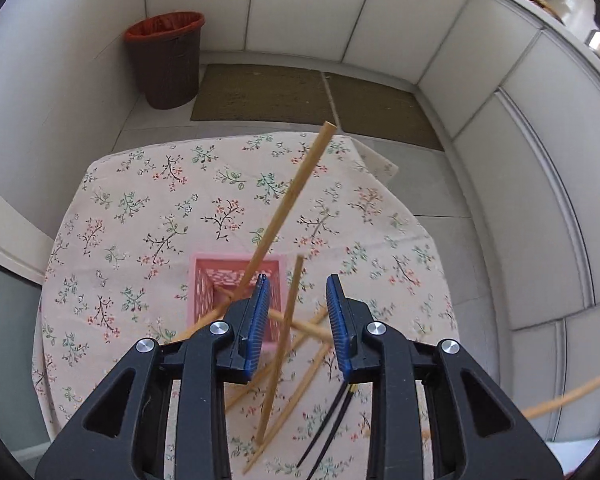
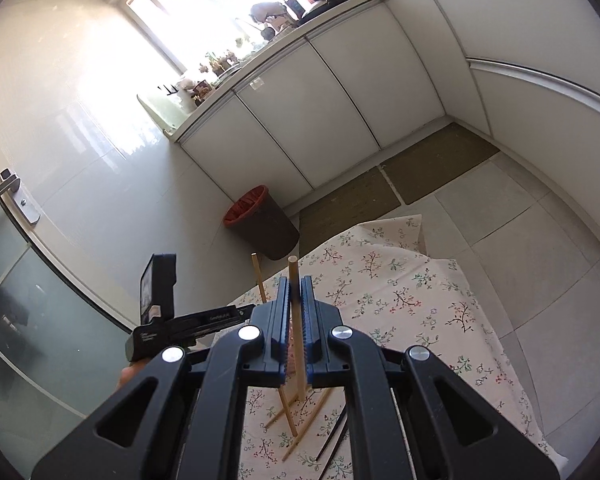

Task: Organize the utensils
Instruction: 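Carry the wooden chopstick in the left gripper over the pink holder while the right gripper carries its chopstick there, then open both grippers above the pink holder to drop the chopsticks in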

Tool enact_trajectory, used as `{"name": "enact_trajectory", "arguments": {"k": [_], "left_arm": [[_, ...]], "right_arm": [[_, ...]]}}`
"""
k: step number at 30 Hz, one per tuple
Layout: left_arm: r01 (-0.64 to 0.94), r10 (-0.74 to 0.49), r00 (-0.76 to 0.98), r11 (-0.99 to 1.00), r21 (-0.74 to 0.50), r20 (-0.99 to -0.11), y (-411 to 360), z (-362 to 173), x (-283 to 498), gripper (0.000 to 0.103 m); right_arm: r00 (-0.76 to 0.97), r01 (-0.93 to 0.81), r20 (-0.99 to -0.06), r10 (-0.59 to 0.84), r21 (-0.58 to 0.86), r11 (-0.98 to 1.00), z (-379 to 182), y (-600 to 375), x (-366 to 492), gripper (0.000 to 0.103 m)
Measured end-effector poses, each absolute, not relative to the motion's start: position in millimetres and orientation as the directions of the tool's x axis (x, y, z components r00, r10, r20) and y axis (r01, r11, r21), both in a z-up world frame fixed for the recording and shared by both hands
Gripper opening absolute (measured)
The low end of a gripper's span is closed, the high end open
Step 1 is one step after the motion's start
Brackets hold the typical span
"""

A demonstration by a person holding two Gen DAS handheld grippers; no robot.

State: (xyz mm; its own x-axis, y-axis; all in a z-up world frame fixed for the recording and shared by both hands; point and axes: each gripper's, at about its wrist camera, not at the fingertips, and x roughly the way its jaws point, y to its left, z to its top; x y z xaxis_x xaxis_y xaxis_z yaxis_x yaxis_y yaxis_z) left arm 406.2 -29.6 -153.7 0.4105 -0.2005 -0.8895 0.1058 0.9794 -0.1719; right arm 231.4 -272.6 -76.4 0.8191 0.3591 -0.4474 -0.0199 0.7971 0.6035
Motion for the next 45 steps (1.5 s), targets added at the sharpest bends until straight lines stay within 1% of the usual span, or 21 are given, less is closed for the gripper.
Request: {"name": "enact_trajectory", "arguments": {"k": [4,5,6,7,12,17,24,28,35,45], "left_arm": [[0.089,-0.175,0.399,0.984,-0.152,-0.900,-33.6,-166.6,418.3,0.027],[0.092,-0.170,0.396,0.985,-0.145,-0.902,-35.2,-170.0,418.7,0.023],[0.095,-0.166,0.397,0.986,-0.140,-0.903,-35.9,-171.6,418.3,0.010],[0.098,-0.166,0.401,0.986,-0.138,-0.901,-37.2,-173.1,417.1,0.006],[0.124,-0.164,0.490,0.985,-0.117,-0.856,-35.8,-154.7,391.4,0.004],[0.169,-0.220,0.554,0.974,-0.150,-0.803,-23.9,-119.6,344.9,0.004],[0.257,-0.282,0.611,0.954,-0.151,-0.740,-13.3,-79.1,267.6,0.004],[0.287,-0.305,0.650,0.947,-0.146,-0.696,-6.2,-51.3,239.5,0.004],[0.307,-0.302,0.717,0.946,-0.105,-0.628,3.5,-3.7,220.1,0.004],[0.238,-0.245,0.802,0.968,-0.084,-0.545,14.1,46.2,251.4,0.004]], "right_arm": [[0.818,-0.015,-0.451,0.358,0.605,0.796,-80.5,-281.6,233.1,0.006],[0.816,-0.013,-0.453,0.360,0.608,0.794,-81.9,-283.6,233.9,0.006],[0.813,-0.011,-0.455,0.363,0.611,0.791,-83.1,-285.0,234.6,0.006],[0.811,-0.009,-0.457,0.365,0.614,0.789,-84.2,-286.0,235.0,0.006],[0.807,-0.015,-0.457,0.373,0.617,0.787,-83.1,-284.2,231.5,0.006],[0.805,-0.040,-0.448,0.389,0.613,0.789,-72.7,-273.8,220.9,0.006],[0.808,-0.068,-0.439,0.393,0.594,0.802,-52.0,-259.0,196.4,0.006],[0.812,-0.067,-0.436,0.387,0.590,0.805,-41.9,-254.9,183.2,0.006],[0.827,-0.093,-0.417,0.377,0.559,0.824,-18.9,-245.7,169.1,0.007],[0.824,-0.117,-0.423,0.376,0.521,0.845,-10.3,-236.9,174.1,0.007]]}}
